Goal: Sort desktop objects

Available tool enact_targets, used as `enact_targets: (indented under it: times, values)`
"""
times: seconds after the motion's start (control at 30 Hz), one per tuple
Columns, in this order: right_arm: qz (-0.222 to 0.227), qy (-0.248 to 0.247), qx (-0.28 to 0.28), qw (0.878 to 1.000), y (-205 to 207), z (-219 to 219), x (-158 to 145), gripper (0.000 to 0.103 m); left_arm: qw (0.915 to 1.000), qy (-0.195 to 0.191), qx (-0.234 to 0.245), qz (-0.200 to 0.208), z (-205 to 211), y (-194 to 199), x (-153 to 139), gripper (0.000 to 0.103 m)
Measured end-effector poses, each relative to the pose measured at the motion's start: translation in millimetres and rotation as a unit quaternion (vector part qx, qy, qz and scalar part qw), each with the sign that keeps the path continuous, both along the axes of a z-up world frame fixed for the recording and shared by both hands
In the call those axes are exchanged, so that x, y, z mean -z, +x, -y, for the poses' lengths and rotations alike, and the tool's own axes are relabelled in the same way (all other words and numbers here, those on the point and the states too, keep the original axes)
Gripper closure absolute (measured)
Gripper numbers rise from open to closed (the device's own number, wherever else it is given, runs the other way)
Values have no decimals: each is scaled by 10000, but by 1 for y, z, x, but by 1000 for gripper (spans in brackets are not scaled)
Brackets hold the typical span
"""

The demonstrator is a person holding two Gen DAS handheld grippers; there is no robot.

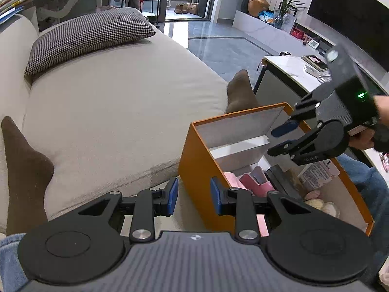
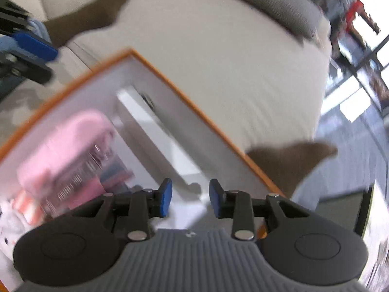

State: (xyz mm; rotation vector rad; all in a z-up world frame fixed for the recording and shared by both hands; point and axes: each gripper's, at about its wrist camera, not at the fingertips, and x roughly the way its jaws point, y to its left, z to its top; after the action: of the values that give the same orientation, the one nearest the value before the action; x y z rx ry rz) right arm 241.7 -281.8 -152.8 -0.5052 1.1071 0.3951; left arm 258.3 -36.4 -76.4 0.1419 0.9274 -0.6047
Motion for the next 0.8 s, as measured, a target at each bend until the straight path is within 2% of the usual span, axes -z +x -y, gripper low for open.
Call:
enact_targets:
  times: [0.17,0.23,0.3,0.53,0.7,0.8]
  values:
    - [-197,-23,200,9996,9,10,23,71,10000,9,-46,-75,1,-3,2,69]
    - [-150,28,223,9996,17,12,30,78,9999,32,-73,-113,1,-2,4,69]
    - [-88,68,263,9996,19,10,31,79,9998,53,-108,-137,3,-2,6,69]
    - [-30,203,514,9985,19,16,20,78,9996,148,-204,-140,8,-9,3,69]
    - [166,240,606,9977,9,13,6,78,9990,291,-343,-10,9,-29,-17,69]
    - [313,444,775,9955,-6,14,-9,78,9987,299,-395,141,11,-49,-32,69]
